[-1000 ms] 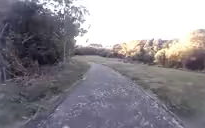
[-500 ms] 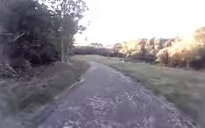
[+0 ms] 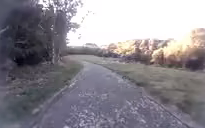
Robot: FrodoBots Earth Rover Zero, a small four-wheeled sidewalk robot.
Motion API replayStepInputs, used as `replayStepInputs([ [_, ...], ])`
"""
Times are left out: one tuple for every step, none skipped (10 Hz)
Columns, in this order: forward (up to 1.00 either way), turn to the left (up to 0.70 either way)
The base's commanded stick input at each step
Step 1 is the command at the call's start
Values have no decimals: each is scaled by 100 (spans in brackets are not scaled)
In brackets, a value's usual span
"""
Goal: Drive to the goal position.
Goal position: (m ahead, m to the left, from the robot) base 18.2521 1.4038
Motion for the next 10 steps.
replayStepInputs([
  [100,0],
  [100,0],
  [100,0],
  [100,1],
  [100,15],
  [100,25],
  [100,35],
  [100,9],
  [100,3],
  [100,0],
])
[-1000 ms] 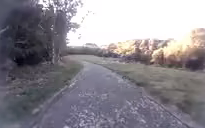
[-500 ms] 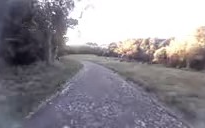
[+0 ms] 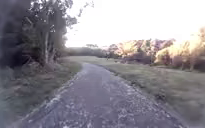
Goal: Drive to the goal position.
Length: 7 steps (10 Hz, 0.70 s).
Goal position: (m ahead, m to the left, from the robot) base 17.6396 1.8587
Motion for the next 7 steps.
replayStepInputs([
  [100,0],
  [100,0],
  [100,0],
  [100,0],
  [100,0],
  [100,0],
  [100,0],
])
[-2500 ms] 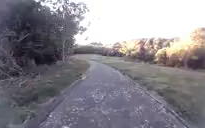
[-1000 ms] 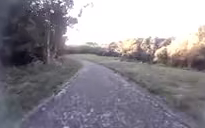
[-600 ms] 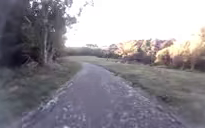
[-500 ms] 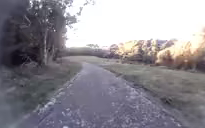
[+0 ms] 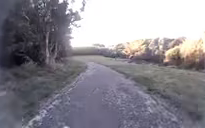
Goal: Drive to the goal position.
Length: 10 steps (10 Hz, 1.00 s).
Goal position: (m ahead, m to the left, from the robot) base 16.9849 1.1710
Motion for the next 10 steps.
replayStepInputs([
  [100,0],
  [100,0],
  [100,0],
  [100,0],
  [100,0],
  [100,0],
  [100,0],
  [100,0],
  [100,0],
  [100,0],
])
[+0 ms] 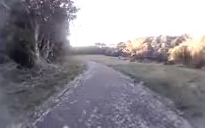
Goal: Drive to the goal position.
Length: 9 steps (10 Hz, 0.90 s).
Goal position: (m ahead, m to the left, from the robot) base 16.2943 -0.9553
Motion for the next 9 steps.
replayStepInputs([
  [100,0],
  [100,0],
  [100,35],
  [100,35],
  [100,31],
  [100,16],
  [100,1],
  [100,0],
  [100,0],
])
